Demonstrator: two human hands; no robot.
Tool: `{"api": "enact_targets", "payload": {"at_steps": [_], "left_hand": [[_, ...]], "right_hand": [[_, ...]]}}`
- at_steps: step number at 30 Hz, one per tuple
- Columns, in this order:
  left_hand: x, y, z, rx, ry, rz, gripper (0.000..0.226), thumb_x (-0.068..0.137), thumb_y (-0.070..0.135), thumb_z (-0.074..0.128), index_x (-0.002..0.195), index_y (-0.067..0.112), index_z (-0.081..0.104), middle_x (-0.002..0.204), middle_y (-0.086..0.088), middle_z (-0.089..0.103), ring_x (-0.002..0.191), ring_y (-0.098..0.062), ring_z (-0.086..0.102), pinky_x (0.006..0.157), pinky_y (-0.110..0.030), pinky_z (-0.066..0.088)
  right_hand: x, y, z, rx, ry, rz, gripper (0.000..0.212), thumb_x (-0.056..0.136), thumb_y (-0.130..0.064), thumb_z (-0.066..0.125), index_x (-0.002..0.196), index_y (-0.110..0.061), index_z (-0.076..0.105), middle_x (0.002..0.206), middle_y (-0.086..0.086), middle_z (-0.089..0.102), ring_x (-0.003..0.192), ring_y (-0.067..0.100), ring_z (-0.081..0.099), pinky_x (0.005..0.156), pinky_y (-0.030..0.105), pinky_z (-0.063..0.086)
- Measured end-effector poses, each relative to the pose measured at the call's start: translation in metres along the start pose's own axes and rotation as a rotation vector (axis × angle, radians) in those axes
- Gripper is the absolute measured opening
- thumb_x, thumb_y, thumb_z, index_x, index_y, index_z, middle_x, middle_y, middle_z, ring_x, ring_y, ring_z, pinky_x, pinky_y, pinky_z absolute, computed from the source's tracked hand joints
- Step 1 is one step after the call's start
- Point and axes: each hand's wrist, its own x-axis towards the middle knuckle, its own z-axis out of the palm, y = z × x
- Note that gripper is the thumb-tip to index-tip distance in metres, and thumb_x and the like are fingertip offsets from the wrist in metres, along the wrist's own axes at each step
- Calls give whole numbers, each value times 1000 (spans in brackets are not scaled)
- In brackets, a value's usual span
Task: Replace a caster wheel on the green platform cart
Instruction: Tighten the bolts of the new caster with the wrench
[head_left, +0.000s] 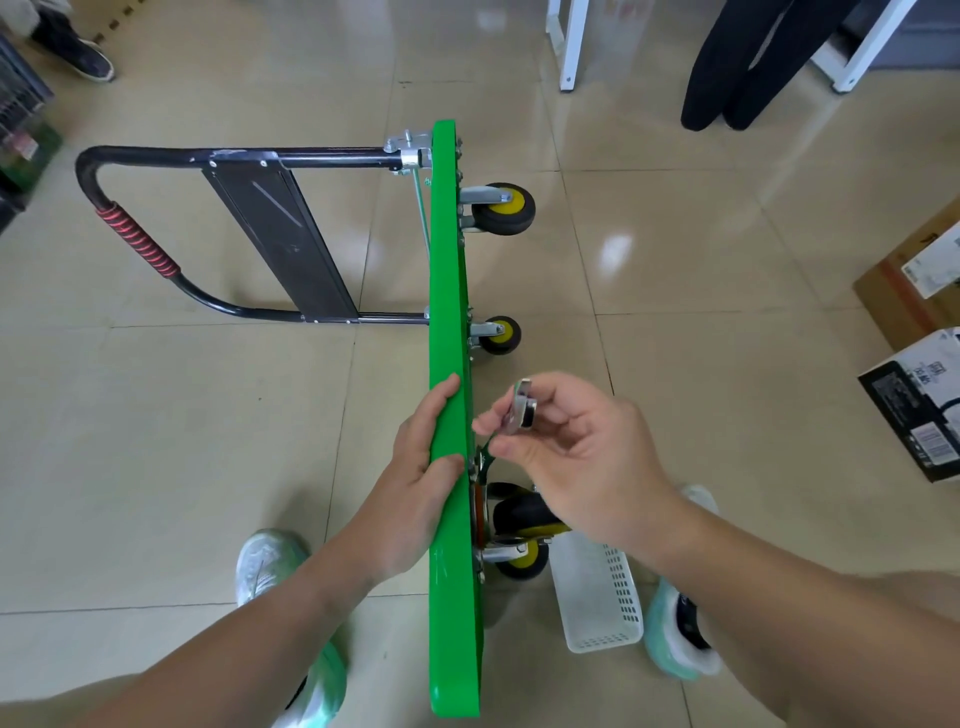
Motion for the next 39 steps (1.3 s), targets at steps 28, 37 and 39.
{"api": "enact_targets", "payload": {"at_steps": [28, 37, 39], "left_hand": [[-1, 1, 1, -9, 5, 5, 70, 89, 32, 43, 149, 61, 22, 159, 27, 27, 147, 9, 26, 127, -32, 22], [-2, -3, -2, -12, -10, -1, 70, 90, 31, 43, 147, 65, 23, 153, 33, 29, 144, 10, 30, 122, -27, 27], [-2, -3, -2, -8, -18, 2, 69, 90, 31, 42, 147, 65, 21, 151, 36, 28, 141, 15, 30, 115, -17, 26]], "right_hand": [[53, 11, 8, -25, 138, 285, 23, 89, 4, 69, 89, -19, 65, 76, -1, 76, 77, 17, 75, 78, 37, 63], [85, 20, 11, -4, 119, 508, 10, 91, 0, 68, 90, -10, 64, 79, 8, 71, 69, 19, 71, 77, 43, 63], [85, 18, 8, 9, 119, 513, 11, 91, 1, 68, 91, -8, 63, 79, 8, 70, 68, 20, 72, 74, 41, 63]]}}
